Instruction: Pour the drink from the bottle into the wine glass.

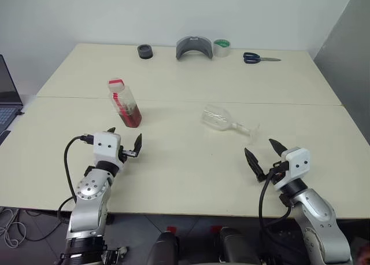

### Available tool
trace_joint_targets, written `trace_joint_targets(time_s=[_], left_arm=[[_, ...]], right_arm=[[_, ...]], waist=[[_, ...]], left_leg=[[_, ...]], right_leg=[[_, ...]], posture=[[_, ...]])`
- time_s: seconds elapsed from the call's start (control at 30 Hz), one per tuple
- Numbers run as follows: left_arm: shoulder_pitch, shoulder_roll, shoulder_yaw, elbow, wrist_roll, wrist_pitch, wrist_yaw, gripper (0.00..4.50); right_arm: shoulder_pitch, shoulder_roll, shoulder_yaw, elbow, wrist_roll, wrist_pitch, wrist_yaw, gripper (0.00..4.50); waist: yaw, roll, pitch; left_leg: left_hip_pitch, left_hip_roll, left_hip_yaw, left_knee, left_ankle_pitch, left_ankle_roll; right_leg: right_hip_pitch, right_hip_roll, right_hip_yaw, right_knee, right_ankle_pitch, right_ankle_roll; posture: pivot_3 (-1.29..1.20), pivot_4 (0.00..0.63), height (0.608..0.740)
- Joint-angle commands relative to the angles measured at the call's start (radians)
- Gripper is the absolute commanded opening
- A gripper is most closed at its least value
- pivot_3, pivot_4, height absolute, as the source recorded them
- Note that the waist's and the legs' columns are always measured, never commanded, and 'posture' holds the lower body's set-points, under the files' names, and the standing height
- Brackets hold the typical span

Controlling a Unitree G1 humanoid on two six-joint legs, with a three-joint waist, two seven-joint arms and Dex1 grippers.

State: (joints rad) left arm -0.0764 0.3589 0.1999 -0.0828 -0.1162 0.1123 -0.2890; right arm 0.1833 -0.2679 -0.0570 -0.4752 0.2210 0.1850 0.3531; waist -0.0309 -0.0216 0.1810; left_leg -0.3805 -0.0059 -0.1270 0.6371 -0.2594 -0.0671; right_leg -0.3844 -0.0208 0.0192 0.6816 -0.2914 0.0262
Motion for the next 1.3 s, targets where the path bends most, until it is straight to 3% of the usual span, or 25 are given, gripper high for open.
trace_joint_targets(time_s=[0.03,0.5,0.9,1.1,1.3], left_arm=[[-0.014,0.012,0.0,-0.036,-0.017,-0.02,-0.023,4.48],[-0.007,0.014,-0.001,-0.032,0.014,-0.012,-0.013,4.48],[-0.023,0.025,0.003,-0.018,-0.003,0.002,-0.025,4.48],[-0.03,0.009,0.039,-0.023,-0.083,0.026,-0.042,4.48],[-0.1,0.014,0.076,0.025,-0.132,0.105,-0.015,4.48]], right_arm=[[-0.002,-0.007,-0.016,-0.035,0.011,-0.005,-0.002,4.5],[-0.007,-0.015,-0.005,-0.017,0.008,-0.013,0.014,4.5],[-0.024,-0.11,0.009,-0.006,0.037,-0.028,0.147,4.5],[-0.089,-0.196,0.034,-0.103,0.132,0.098,0.234,4.5],[-0.239,-0.313,0.012,-0.186,0.349,0.324,0.31,4.5]], waist=[[0.0,0.0,0.0],[0.0,0.0,0.0],[0.0,0.0,0.0],[-0.001,0.0,0.0],[0.0,0.0,0.0]], left_leg=[[0.0,0.0,0.0,0.0,0.0,0.0],[0.0,0.0,0.0,0.0,0.0,0.0],[0.0,0.0,0.0,0.0,0.0,0.0],[0.0,0.0,0.0,0.0,0.0,0.0],[0.0,0.0,-0.002,0.002,0.0,0.0]], right_leg=[[0.0,0.0,0.0,0.0,0.0,0.0],[0.0,0.0,0.0,0.0,0.0,0.0],[0.0,0.0,0.0,0.0,0.0,0.0],[0.0,0.0,0.0,0.0,0.0,0.0],[0.002,0.0,-0.002,0.0,0.0,0.0]], posture=[[0.0,0.15,0.74],[0.0,0.15,0.74],[0.0,0.15,0.74],[0.0,0.15,0.74],[0.0,0.15,0.74]])
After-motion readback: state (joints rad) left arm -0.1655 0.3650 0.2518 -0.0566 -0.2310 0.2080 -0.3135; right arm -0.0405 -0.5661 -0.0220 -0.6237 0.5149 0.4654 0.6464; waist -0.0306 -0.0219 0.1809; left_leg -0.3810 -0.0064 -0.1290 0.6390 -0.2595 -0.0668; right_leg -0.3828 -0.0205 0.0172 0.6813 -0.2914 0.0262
